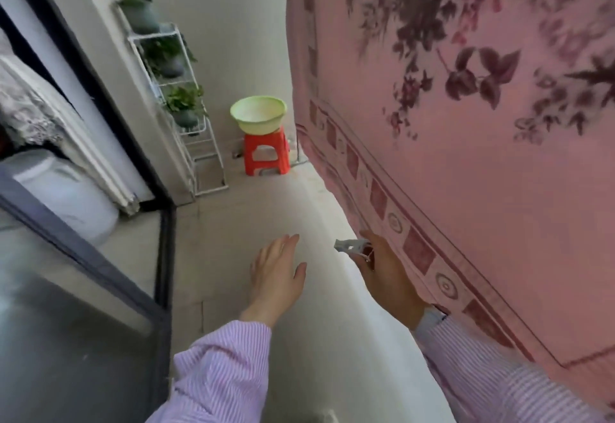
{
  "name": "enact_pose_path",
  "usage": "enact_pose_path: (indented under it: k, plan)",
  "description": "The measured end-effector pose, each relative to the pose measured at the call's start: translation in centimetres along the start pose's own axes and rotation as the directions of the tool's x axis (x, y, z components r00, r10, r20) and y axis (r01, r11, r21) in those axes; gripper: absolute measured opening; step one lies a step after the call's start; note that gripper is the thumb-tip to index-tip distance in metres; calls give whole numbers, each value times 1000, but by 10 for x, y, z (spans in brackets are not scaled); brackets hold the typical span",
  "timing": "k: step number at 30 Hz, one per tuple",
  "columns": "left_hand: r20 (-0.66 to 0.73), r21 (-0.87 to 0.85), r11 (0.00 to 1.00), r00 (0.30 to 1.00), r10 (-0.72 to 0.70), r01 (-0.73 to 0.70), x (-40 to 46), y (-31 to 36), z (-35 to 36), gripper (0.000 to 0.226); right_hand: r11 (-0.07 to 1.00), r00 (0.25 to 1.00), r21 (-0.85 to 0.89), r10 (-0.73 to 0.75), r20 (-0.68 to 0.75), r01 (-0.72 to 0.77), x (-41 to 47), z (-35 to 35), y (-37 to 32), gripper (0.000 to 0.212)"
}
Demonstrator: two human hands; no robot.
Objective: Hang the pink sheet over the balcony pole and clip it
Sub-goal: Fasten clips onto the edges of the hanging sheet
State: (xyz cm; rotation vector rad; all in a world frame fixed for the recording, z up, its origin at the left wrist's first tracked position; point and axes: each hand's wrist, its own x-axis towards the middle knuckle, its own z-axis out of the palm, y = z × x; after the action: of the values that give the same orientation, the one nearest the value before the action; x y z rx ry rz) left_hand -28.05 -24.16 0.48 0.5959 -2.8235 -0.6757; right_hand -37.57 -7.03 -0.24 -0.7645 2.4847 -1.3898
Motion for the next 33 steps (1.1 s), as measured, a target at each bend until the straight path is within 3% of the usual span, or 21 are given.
enact_pose_path:
  k: [8, 13, 17, 19, 26, 33]
  plan:
    - [-131, 8, 999, 990, -50, 51, 167, -113, -80, 52, 978, 977, -124, -149, 154, 169, 228, 76, -79, 55]
    - [-118, 46, 996, 990, -72, 78, 297, -206, -107, 53, 961, 975, -183, -185, 121, 205, 364, 143, -111, 46]
    - [-91, 78, 996, 995, -28, 35, 409, -273, -137, 51, 985, 988, -83, -146, 57, 151, 475, 190, -126, 14]
    - [-75, 71, 997, 997, -19, 25, 470, -298, -152, 50, 993, 995, -57, -100, 5, 100, 530, 204, -134, 13]
    - [-19, 45, 995, 995, 93, -92, 696, -327, -162, 49, 983, 985, -183, -47, -168, 16, 723, 209, -138, 15]
    - [30, 50, 991, 992, 121, -122, 899, -342, -119, 49, 967, 982, -254, -44, -186, -4, 923, 219, -86, 31]
